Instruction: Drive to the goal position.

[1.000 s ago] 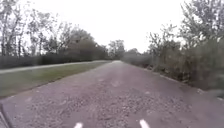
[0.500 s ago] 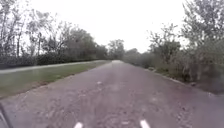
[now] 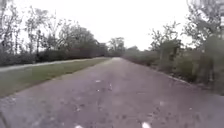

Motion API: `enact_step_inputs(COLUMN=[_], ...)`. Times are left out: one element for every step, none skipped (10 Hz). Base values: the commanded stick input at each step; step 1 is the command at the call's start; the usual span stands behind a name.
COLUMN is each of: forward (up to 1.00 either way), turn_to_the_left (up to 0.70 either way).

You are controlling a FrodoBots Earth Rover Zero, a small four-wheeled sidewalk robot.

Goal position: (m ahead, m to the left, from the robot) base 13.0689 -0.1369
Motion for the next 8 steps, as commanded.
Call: enact_step_inputs(forward=[0.7,0.7,0.7,0.7,0.7,0.7,0.7,0.7], turn_to_the_left=[0.0,0.0,0.0,0.0,0.0,0.0,0.0,0.0])
